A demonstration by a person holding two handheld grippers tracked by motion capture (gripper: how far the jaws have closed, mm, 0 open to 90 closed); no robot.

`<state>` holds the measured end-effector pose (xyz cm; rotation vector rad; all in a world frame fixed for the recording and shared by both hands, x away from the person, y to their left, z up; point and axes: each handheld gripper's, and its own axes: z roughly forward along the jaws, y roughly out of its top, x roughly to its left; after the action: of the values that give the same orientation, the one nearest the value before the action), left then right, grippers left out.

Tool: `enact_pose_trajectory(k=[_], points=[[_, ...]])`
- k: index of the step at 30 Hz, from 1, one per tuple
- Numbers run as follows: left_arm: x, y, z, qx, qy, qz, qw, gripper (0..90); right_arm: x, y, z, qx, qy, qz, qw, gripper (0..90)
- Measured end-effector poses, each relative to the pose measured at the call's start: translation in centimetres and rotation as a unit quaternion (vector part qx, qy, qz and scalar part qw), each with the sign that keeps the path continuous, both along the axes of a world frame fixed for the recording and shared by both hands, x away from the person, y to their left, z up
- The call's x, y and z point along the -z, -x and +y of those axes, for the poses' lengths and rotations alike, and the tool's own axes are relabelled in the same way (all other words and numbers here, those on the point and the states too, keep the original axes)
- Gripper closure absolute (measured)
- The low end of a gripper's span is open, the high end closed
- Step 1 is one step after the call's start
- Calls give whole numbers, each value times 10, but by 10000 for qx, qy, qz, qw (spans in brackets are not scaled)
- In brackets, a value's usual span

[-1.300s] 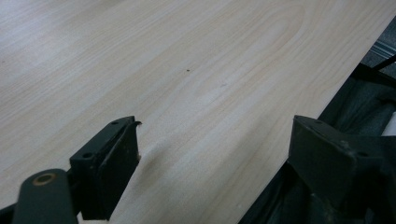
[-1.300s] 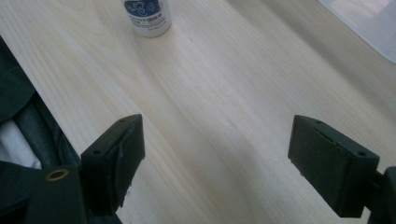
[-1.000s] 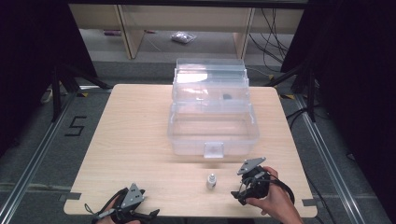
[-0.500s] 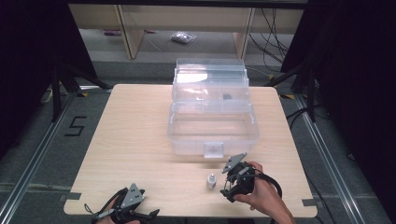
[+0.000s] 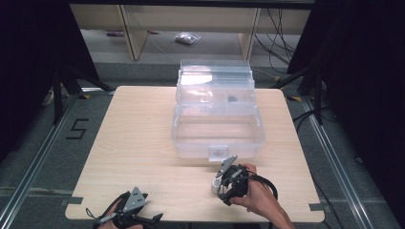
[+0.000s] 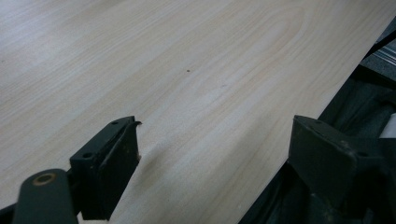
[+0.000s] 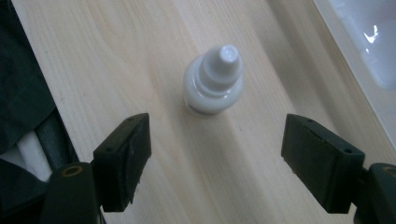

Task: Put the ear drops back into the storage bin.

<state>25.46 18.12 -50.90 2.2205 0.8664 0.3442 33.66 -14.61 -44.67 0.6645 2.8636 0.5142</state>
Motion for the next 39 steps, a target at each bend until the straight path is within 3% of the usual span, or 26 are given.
enact_pose_trajectory(k=[6, 9, 13, 16, 17, 20, 23, 25, 28, 29, 31, 32, 34, 35, 39], points=[[0, 0, -1, -2, 29, -18, 10000, 158, 3, -5, 7, -180, 63, -1, 9998, 293], [0, 0, 0, 5, 11, -22, 10000, 157, 5, -7, 11, -98, 106, 40, 9999, 325], [0, 0, 0, -7, 53, -47, 10000, 157, 6, -11, 16, -381, 187, 73, 9991, 356], [-1, 0, 0, 7, 29, -20, 10000, 157, 8, -12, 18, -385, 210, 29, 9990, 374], [0, 0, 0, 4, 29, -54, 10000, 157, 8, -11, 20, -348, 248, 122, 9990, 378], [0, 0, 0, 18, 7, -46, 10000, 158, 10, -14, 22, -550, 288, 116, 9980, 402], [-1, 1, 0, 25, 24, -31, 10000, 157, 12, -14, 25, -524, 358, 129, 9979, 426], [-1, 0, 0, 13, 45, -23, 10000, 157, 12, -12, 27, -303, 463, 204, 9983, 442], [-1, 0, 0, 27, 19, -28, 10000, 157, 13, -14, 29, -382, 496, 238, 9978, 457], [-1, 1, 0, 34, 23, -30, 10000, 157, 15, -16, 30, -573, 455, 145, 9972, 468], [-1, 1, 0, 21, 21, -33, 10000, 157, 16, -17, 31, -621, 459, 132, 9969, 474], [-2, 1, 0, 34, 27, -34, 10000, 157, 17, -16, 32, -476, 483, 171, 9976, 489], [-1, 1, 0, -2, 60, -6, 10000, 157, 18, -18, 32, -529, 512, 146, 9972, 498], [0, 1, 0, -16, 67, -6, 10000, 157, 18, -20, 31, -691, 507, 51, 9963, 516], [-1, 1, 0, -2, 41, 0, 10000, 158, 19, -18, 34, -631, 558, 121, 9964, 585]])
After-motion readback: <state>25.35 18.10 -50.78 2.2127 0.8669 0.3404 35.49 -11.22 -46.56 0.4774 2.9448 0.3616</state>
